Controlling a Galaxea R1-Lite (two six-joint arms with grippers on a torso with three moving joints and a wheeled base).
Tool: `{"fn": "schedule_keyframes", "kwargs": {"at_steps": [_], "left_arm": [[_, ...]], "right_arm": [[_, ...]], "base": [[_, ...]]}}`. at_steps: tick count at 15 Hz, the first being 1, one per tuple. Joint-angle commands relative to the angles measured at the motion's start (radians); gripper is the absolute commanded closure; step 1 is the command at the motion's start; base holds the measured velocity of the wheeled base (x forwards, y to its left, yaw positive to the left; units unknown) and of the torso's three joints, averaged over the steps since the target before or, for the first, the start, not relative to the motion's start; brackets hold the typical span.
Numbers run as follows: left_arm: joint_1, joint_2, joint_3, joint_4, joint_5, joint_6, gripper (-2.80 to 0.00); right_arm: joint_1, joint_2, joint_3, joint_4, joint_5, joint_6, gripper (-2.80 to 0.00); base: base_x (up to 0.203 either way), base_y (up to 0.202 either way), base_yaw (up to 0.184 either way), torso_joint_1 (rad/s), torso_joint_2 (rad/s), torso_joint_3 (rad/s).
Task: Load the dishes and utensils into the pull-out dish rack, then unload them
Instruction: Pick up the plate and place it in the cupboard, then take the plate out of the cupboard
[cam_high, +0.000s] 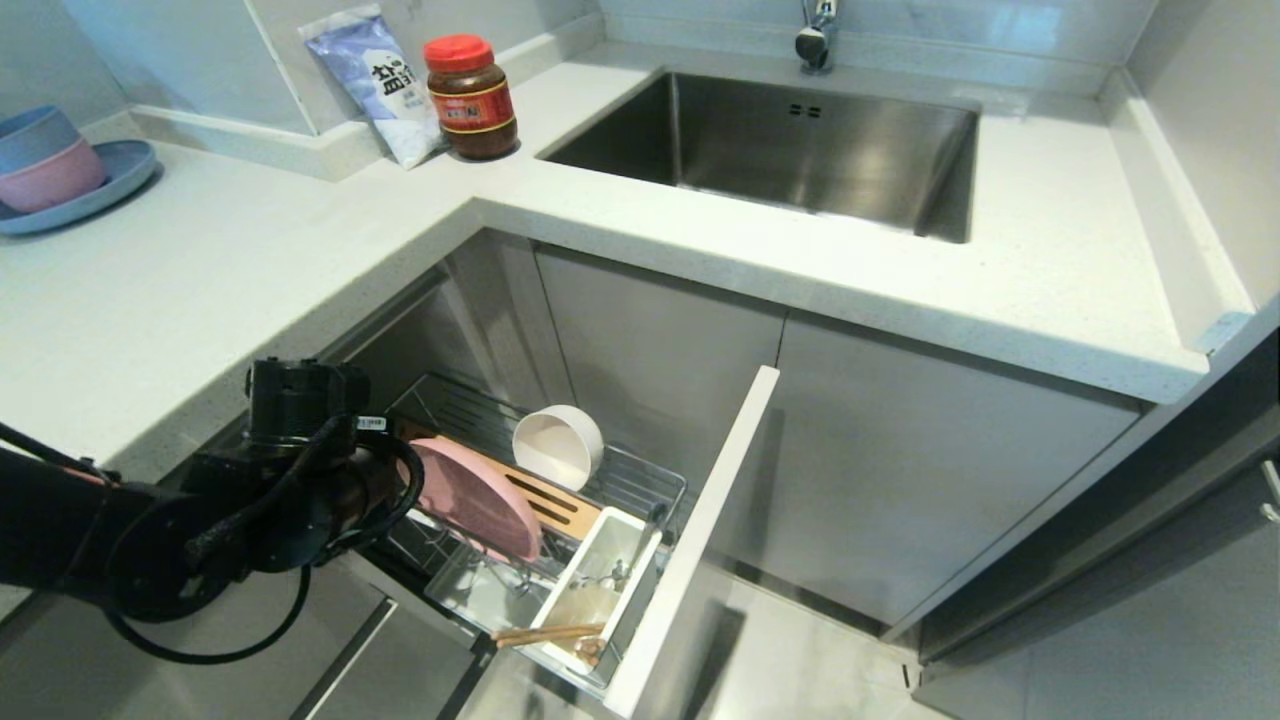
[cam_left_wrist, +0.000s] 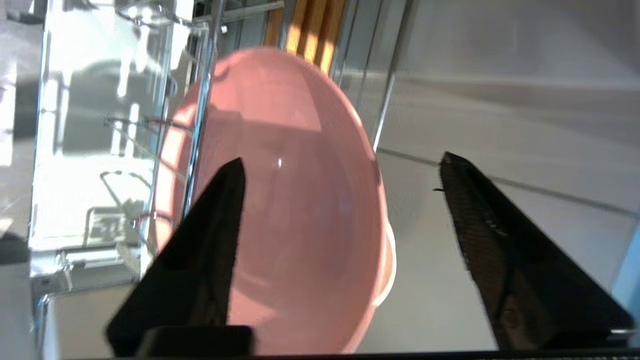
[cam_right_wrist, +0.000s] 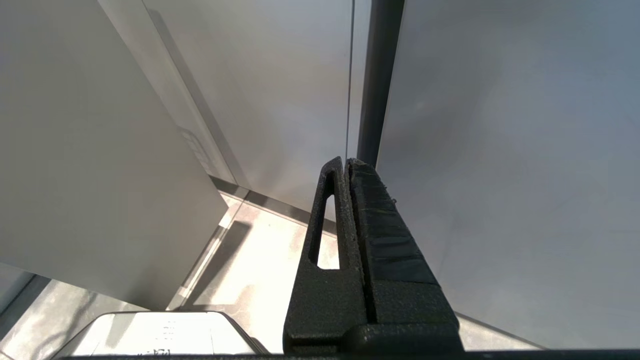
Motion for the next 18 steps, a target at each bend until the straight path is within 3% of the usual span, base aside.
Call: {"fn": "schedule_keyframes", "kwargs": {"at_steps": [1,5,6,10,12,13,15,18], "left_arm": [[-0.019,-0.074,-0.001,0.026,0.002,-0.009,-2.80],[-0.119,-0.238,0.002,0.124,-0.076,-0.019,-2.80],[-0.163,-0.295,0.003,0.155,-0.114,-0.034,0.00],[-0.303,-0.549,0.014,0.259,-0.289,-0.058,0.00],[-0.333,-0.712,0.012,0.274,-0.336,-0.051,0.00],[-0.342,-0.803,0.010,0.276,-0.361,-0.012,0.00],[-0.339,-0.982,0.003,0.282,-0.447,0.176,0.00],[-0.242,-1.185,-0.027,0.297,-0.587,0.619,0.00]], "right_arm": [[0.000,-0.002,0.002,0.000,0.000,0.000,0.00],[0.000,-0.003,0.001,0.000,0.000,0.000,0.00],[0.001,-0.002,0.001,0.000,0.000,0.000,0.00],[0.000,-0.002,0.000,0.000,0.000,0.000,0.00],[0.000,-0.002,0.000,0.000,0.000,0.000,0.00],[0.000,-0.003,0.002,0.000,0.000,0.000,0.00],[0.000,-0.002,0.002,0.000,0.000,0.000,0.00],[0.000,-0.002,0.002,0.000,0.000,0.000,0.00]], "base": [[0.000,0.000,0.000,0.000,0.00,0.000],[0.000,0.000,0.000,0.000,0.00,0.000],[0.000,0.000,0.000,0.000,0.00,0.000],[0.000,0.000,0.000,0.000,0.00,0.000],[0.000,0.000,0.000,0.000,0.00,0.000],[0.000,0.000,0.000,0.000,0.00,0.000],[0.000,0.000,0.000,0.000,0.00,0.000],[0.000,0.000,0.000,0.000,0.00,0.000]]}}
